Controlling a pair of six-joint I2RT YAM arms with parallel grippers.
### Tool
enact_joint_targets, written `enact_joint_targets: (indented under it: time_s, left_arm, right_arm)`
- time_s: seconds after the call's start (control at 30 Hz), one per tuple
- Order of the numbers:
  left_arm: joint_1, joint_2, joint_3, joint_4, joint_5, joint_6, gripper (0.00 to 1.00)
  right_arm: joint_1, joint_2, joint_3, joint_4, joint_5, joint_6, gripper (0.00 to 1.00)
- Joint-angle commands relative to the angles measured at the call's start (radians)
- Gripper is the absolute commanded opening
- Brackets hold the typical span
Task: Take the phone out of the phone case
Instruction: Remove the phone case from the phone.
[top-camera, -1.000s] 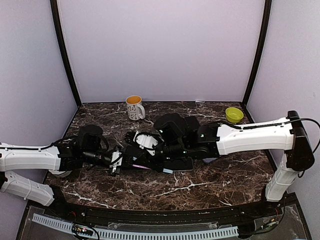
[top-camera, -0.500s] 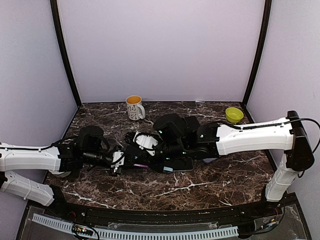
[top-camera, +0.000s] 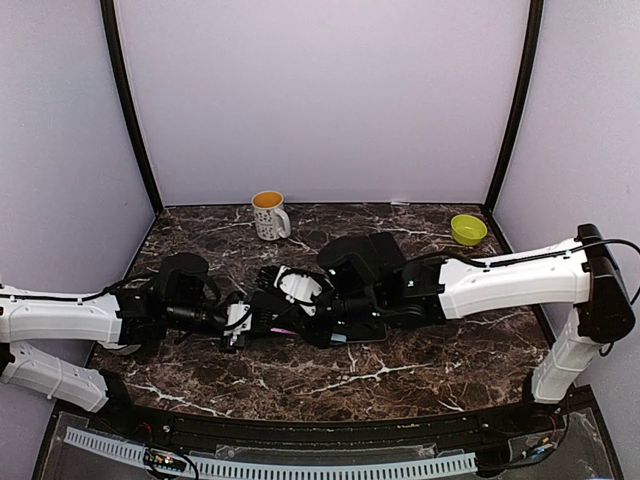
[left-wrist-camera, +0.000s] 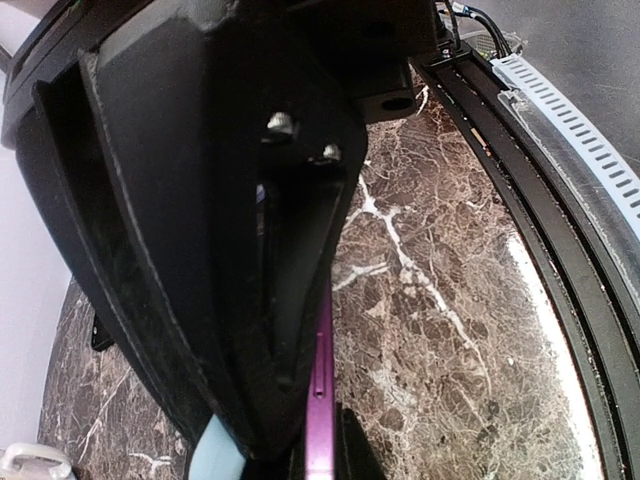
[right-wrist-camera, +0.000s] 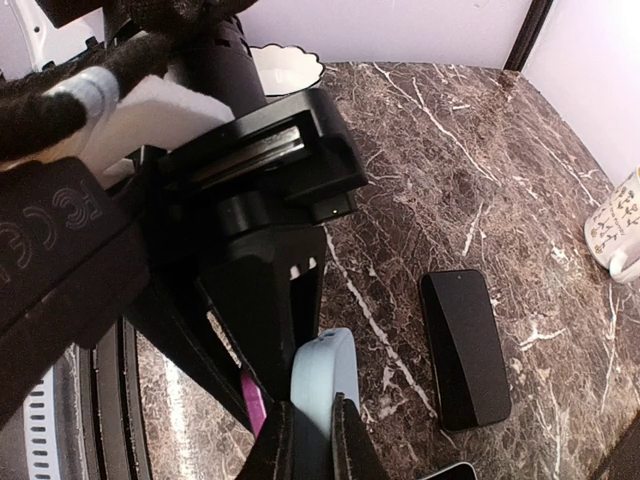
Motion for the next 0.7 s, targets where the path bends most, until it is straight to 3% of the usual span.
enact_joint_targets:
  time_s: [0.0, 0.4, 0.67]
  left_arm:
    - [0.033, -0.050, 0.050, 0.114, -0.086, -0.008, 0.00]
    - [0.093, -0.130, 0.041, 0.117, -0.093, 0.009, 0.00]
    - [0.157, -0.258, 0.013, 0.094, -0.086, 0.095, 0.00]
  right_arm:
    - [0.011, -0.029, -0.068, -0.193, 0.001, 0.029, 0.00]
    - [0.008, -0.031, -0.125, -0.210, 0.068, 0.045, 0.00]
    - [-0.099, -0.175, -0.252, -0.255, 0.178, 0.102, 0.00]
